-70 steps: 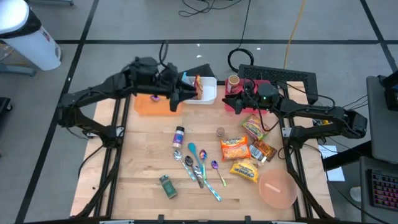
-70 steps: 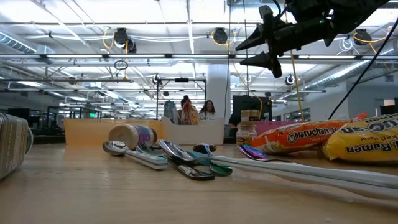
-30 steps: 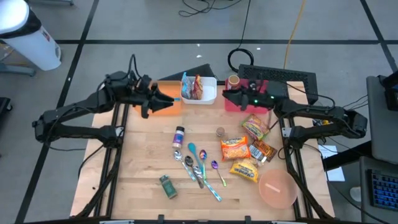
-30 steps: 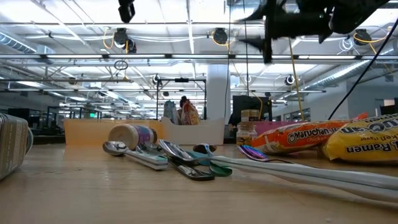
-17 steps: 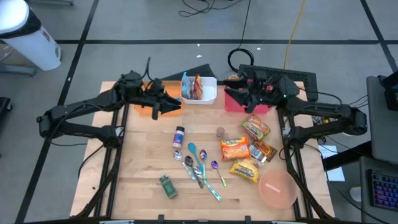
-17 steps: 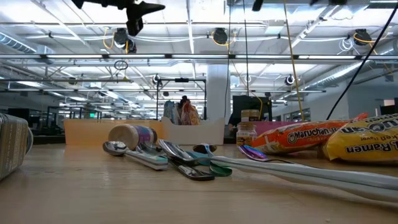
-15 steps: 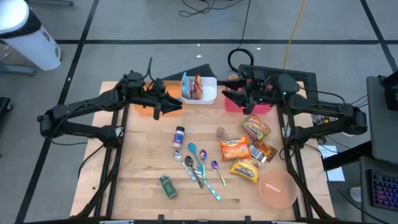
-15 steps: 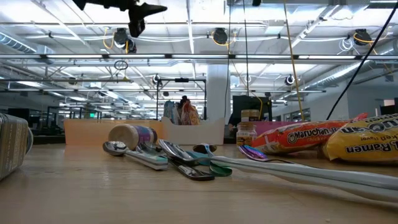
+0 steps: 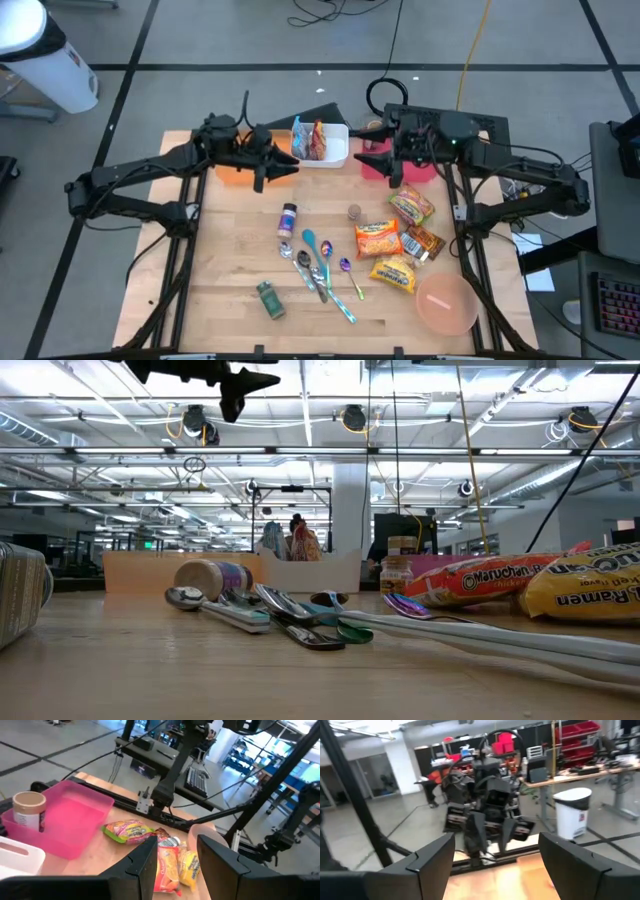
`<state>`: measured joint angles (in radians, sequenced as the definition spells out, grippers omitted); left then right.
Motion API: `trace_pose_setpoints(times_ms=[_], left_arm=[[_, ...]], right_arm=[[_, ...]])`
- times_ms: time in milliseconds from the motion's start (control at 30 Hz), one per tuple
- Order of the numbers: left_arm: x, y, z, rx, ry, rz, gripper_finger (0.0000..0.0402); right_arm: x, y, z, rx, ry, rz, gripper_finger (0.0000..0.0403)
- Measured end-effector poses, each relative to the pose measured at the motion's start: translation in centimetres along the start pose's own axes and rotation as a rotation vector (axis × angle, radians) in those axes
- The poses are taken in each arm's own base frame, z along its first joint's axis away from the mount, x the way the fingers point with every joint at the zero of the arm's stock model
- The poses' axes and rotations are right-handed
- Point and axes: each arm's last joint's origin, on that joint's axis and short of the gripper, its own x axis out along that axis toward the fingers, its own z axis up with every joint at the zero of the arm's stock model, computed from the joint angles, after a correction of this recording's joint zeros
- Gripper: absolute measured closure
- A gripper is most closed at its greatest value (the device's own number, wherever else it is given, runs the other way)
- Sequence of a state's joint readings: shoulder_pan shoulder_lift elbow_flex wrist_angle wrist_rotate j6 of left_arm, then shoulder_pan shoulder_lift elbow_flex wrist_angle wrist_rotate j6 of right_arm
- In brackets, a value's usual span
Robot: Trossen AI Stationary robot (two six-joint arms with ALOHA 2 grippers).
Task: Pick & Place Food Item
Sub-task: Put the purple spice bottle into the red bin
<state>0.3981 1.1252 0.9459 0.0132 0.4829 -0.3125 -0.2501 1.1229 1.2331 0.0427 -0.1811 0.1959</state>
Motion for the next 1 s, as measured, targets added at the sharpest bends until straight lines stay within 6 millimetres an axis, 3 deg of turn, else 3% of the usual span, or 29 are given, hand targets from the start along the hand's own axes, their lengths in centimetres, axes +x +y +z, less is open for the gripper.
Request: trace_pose_setpoints(times_ms=[400, 633, 1000], left_arm=[[-0.3, 0.6, 0.4, -0.020, -0.032, 0.031, 0.0256], [-0.6, 1.0, -1.1, -0.190, 0.150, -0.048, 0.0256], [-0.9, -0.7, -5.9, -0.348, 0.565, 0.096, 0.0256]], right_arm=[[-0.1, -0.8, 0.0, -0.011, 0.009, -0.034, 0.0125], [0.1, -0.9, -1.4, -0.008, 0.052, -0.028, 0.0127], [0.5, -1.6, -4.9, -0.056, 0.147, -0.039, 0.0125]])
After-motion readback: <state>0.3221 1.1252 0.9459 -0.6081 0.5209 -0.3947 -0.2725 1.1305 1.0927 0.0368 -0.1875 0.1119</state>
